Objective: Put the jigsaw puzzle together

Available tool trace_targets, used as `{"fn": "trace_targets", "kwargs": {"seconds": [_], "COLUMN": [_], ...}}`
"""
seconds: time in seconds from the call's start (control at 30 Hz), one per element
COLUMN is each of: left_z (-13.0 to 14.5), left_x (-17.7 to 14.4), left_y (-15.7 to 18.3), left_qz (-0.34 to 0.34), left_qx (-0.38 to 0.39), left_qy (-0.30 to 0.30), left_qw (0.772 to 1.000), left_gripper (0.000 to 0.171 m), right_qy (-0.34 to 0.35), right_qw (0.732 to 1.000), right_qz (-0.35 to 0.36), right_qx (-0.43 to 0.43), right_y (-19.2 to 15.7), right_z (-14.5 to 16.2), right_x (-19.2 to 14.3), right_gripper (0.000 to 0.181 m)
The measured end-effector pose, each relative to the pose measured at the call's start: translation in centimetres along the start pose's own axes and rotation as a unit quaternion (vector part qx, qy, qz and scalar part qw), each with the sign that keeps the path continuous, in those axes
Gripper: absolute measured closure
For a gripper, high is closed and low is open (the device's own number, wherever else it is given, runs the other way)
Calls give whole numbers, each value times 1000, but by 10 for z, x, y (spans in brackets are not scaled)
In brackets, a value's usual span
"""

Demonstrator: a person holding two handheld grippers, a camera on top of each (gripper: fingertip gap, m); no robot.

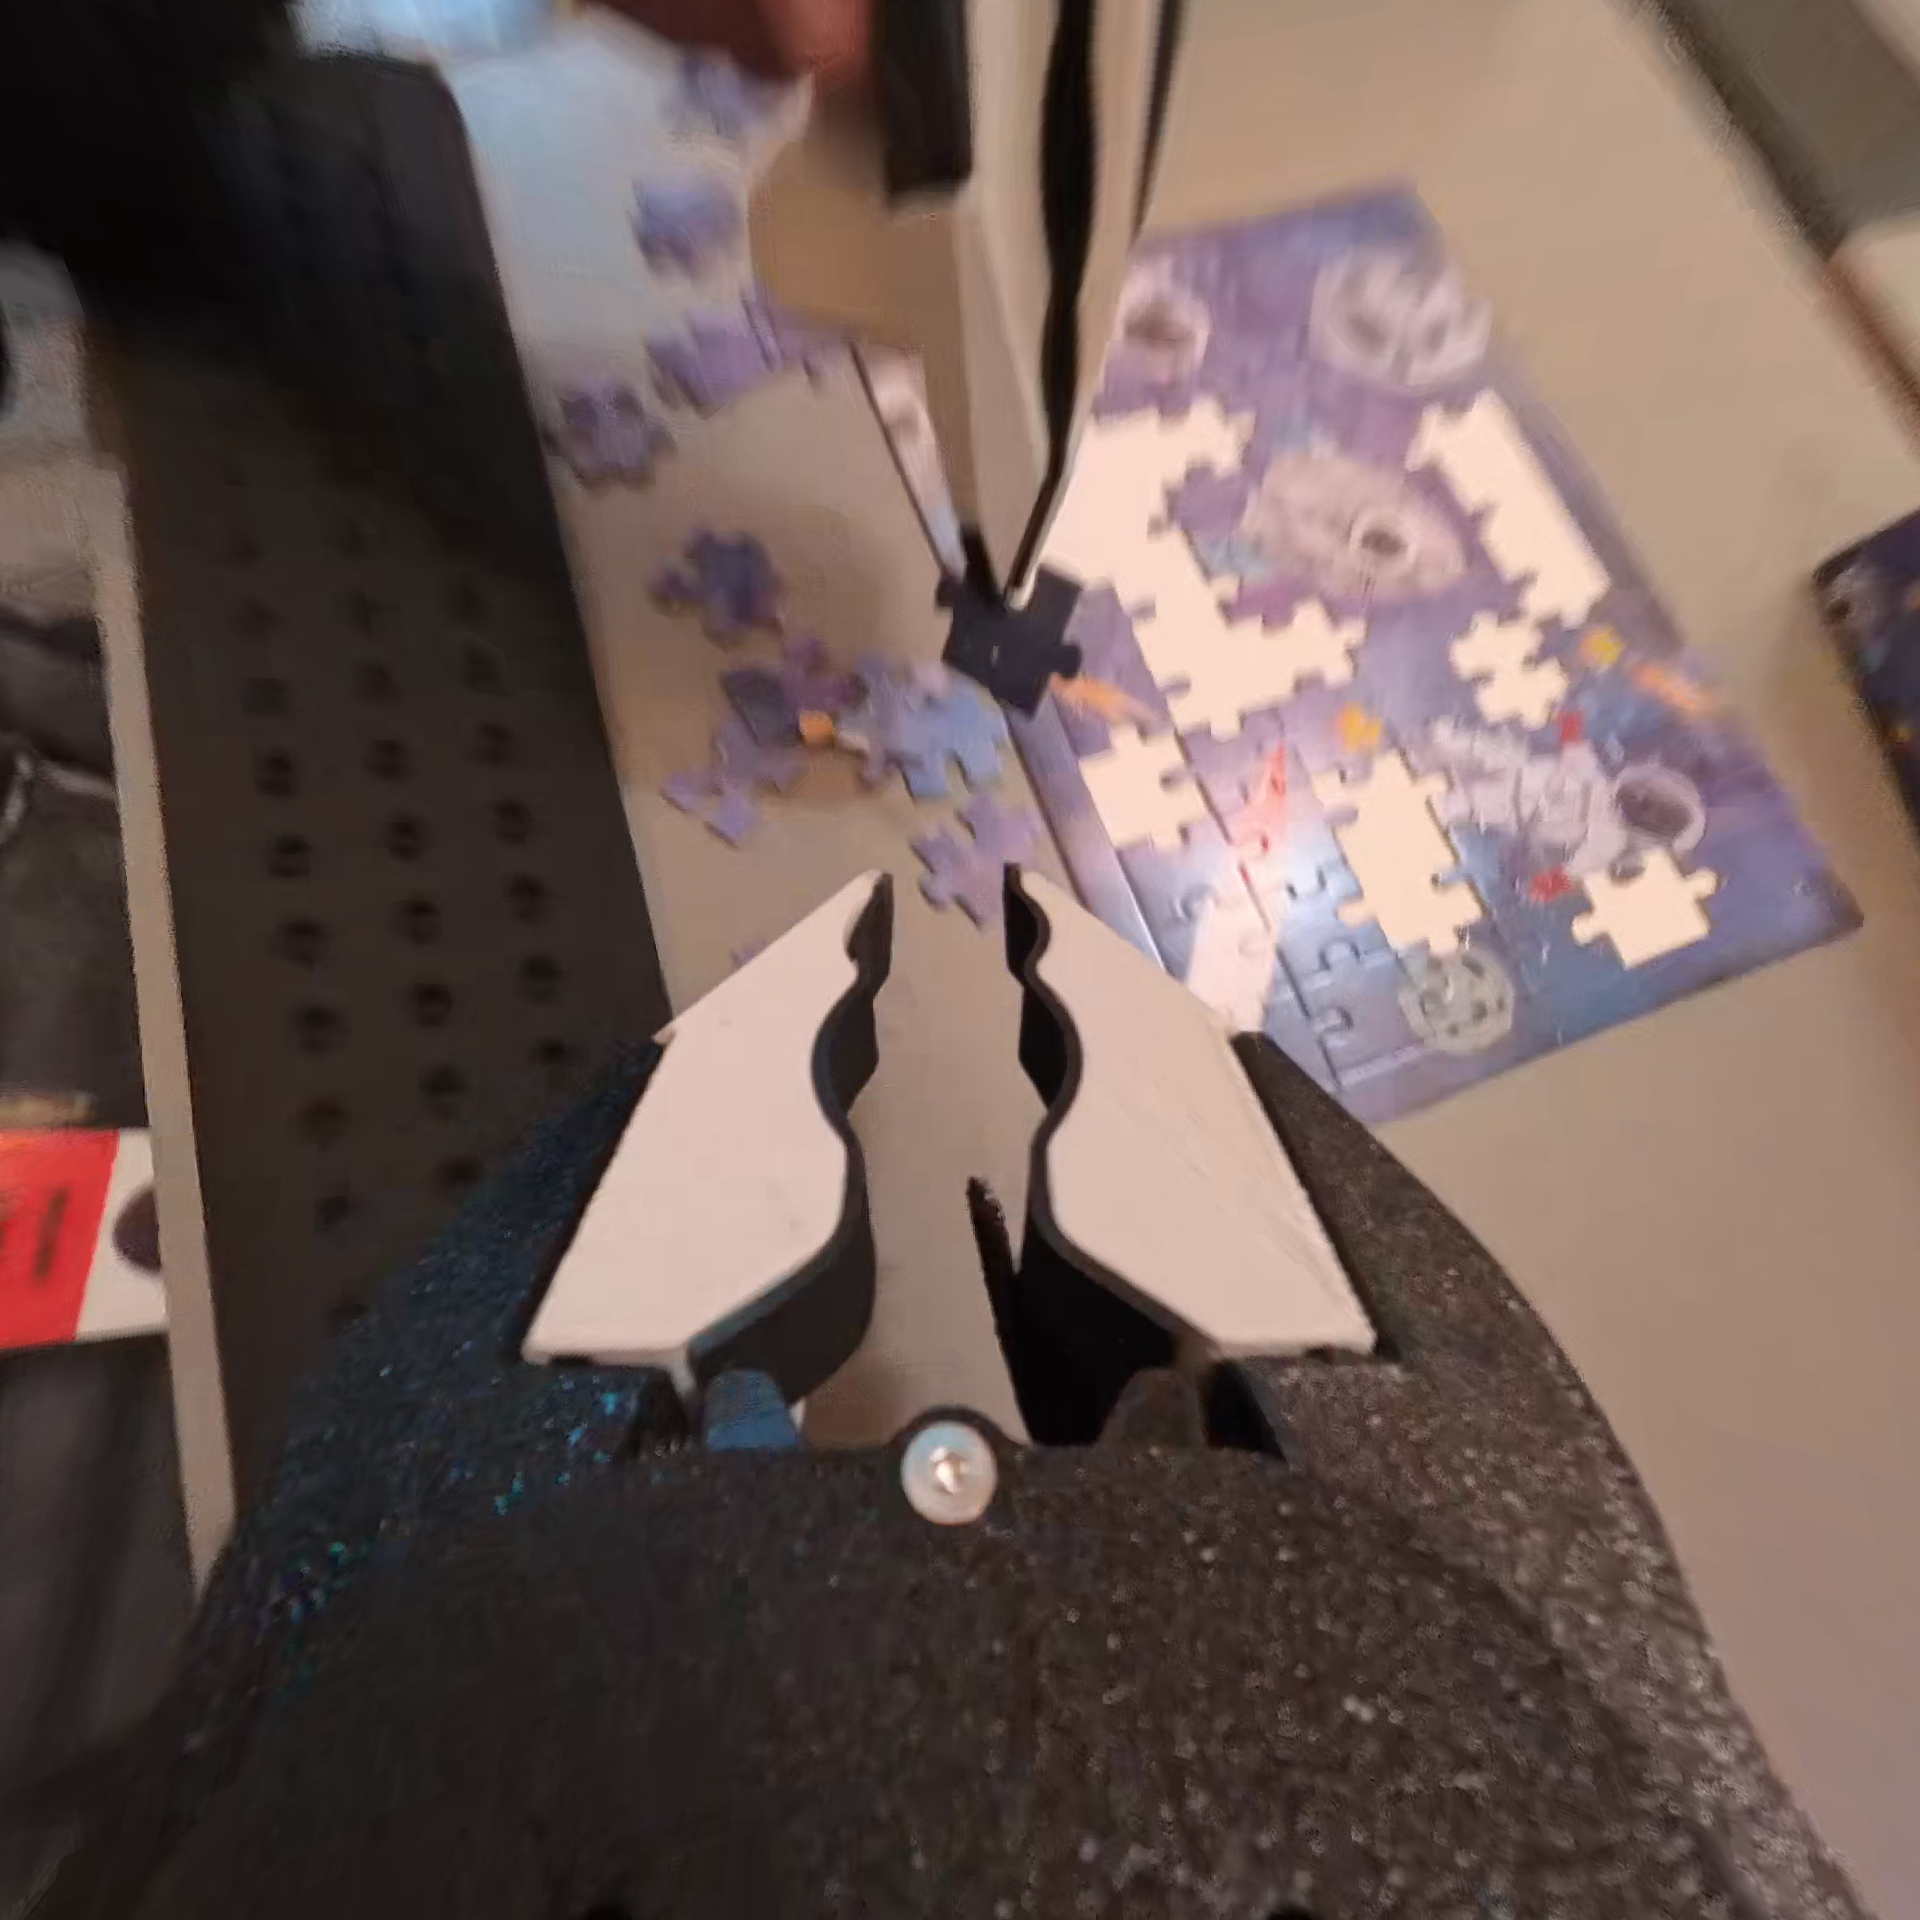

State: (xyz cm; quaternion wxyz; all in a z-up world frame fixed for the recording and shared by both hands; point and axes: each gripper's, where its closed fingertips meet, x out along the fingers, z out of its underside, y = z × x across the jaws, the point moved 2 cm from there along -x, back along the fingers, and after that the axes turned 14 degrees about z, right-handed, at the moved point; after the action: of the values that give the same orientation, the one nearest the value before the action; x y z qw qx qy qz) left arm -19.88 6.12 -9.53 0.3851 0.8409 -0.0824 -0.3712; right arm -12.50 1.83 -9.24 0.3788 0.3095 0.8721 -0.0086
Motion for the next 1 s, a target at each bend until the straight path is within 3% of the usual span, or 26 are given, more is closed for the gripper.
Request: {"fn": "trace_targets", "kwargs": {"seconds": [0.03, 0.1, 0.27, 0.43, 0.53, 0.7, 0.93, 1.0], "left_z": [-9, -23, -25, -34, -36, -37, -34, -33], "left_x": [1, 6, 20, 27, 29, 32, 34, 35], "left_y": [-5, -13, -37, -46, -48, -51, -65, -66], "left_qz": [4, 24, 51, 88, 110, 134, 112, 103], "left_qx": [2, -6, -40, -43, -54, -66, -62, -59], "left_qy": [-39, -110, -249, -267, -276, -279, -284, -287], "left_qw": [999, 994, 966, 959, 953, 948, 950, 950], "left_gripper": [170, 170, 170, 170, 170, 170, 167, 157], "right_qy": [-44, -61, 41, 66, 80, 43, 40, 41], "right_qw": [999, 997, 995, 984, 983, 987, 983, 983], "right_qz": [2, 37, 5, 63, 88, 121, 151, 146], "right_qx": [-10, -29, 94, 152, 141, 97, 95, 101], "right_y": [11, 37, 57, 72, 72, 67, 77, 77], "right_z": [5, -1, -19, 0, -6, 3, 7, 7], "right_x": [5, 19, 45, 57, 59, 71, 70, 71], "right_gripper": [160, 161, 181, 181, 181, 181, 181, 181]}}
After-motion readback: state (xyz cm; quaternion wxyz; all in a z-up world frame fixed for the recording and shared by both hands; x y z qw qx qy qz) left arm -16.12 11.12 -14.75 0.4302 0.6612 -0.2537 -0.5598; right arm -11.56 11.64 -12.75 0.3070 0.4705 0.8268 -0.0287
